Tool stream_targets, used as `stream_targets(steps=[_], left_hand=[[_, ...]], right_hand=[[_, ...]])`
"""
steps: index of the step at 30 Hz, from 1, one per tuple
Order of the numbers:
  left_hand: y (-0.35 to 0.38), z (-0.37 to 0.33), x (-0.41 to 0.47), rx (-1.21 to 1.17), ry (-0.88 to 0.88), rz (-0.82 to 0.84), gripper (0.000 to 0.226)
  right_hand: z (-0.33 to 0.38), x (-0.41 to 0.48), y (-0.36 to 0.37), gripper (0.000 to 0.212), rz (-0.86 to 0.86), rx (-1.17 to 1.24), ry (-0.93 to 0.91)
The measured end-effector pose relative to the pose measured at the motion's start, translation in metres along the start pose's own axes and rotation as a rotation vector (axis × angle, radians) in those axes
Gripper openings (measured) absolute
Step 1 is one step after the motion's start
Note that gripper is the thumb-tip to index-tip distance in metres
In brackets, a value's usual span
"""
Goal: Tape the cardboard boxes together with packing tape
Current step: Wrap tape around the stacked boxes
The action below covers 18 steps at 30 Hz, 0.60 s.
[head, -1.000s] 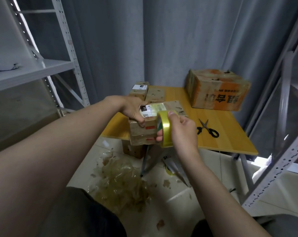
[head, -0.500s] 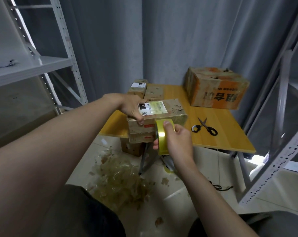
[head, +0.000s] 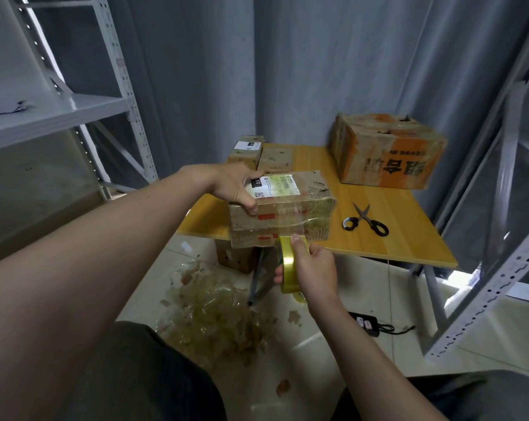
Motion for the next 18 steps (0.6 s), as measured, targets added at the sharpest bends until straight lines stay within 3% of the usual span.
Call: stream_targets(steps=[6, 12, 18], left_hand=[[0.001, 0.002, -0.011, 0.183, 0.022, -0.147, 0.078], [0.019, 0.017, -0.031, -0.068, 0.006, -0.292, 0.088], [0.016, 0.004, -0.031, -0.086, 0.021, -0.363, 0.067]], right_hand=[[-0.006, 0.005, 0.006, 0.035, 0.029, -0.005, 0.017], [-0.008, 0.004, 0.009, 0.036, 0.011, 0.006, 0.009], [0.002, -0.003, 0.005, 0.037, 0.006, 0.008, -0.008]])
Point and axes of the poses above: each hand's wrist, its own x-axis towards the middle knuckle, its own y-axis out of the palm, z = x × y, the point moved 9 cm from there along x, towards the middle knuckle, and after that the axes turned 1 degree about z, right-handed, at the moved point
